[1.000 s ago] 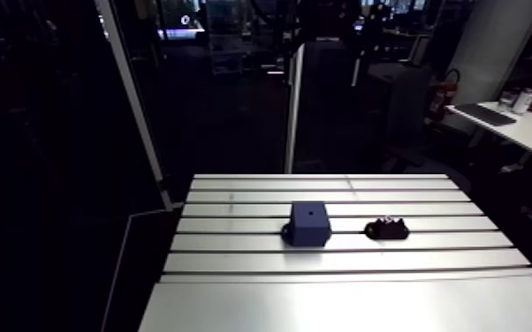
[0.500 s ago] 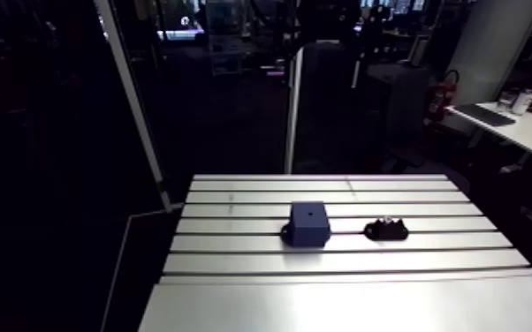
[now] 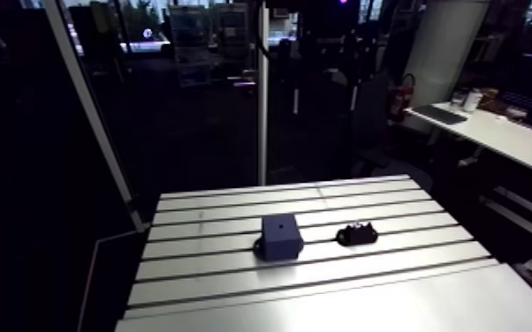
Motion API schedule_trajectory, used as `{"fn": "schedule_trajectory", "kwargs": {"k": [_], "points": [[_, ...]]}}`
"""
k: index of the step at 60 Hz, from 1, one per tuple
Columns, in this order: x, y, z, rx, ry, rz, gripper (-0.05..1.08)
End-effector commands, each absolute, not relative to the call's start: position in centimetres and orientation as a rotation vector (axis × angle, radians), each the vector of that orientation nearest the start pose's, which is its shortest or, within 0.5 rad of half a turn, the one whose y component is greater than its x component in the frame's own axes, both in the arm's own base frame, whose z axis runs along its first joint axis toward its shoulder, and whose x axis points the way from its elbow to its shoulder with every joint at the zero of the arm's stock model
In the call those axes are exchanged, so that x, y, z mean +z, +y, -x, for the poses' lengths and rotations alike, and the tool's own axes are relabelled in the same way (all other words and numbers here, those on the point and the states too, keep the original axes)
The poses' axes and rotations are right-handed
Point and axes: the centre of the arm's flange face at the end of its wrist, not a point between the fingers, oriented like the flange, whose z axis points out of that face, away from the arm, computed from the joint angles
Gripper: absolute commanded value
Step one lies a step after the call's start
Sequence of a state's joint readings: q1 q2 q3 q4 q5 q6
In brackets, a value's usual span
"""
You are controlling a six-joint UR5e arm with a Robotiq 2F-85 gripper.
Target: Pick up the M10 bolt and insert it into the hole until fully seated.
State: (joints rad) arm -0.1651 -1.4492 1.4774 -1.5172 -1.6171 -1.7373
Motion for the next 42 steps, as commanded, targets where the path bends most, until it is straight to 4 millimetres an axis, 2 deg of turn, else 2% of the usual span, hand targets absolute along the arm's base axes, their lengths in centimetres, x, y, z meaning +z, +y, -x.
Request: {"fn": "schedule_trajectory", "kwargs": {"k": [1,12,16,25,34,36,42], "points": [[42.9,0.7,54.2,0.072,3.116,-0.006,0.01],[40.6,1.8,53.7,0.074,3.125,0.019,0.01],[39.2,3.0,53.4,0.075,3.13,0.016,0.01],[37.9,4.4,53.3,0.088,3.179,0.031,0.01],[37.1,4.7,53.2,0.09,3.181,0.049,0.01],[36.3,4.8,53.2,0.085,3.172,0.064,0.01],[35.6,4.9,53.2,0.088,3.176,0.073,0.01]]}}
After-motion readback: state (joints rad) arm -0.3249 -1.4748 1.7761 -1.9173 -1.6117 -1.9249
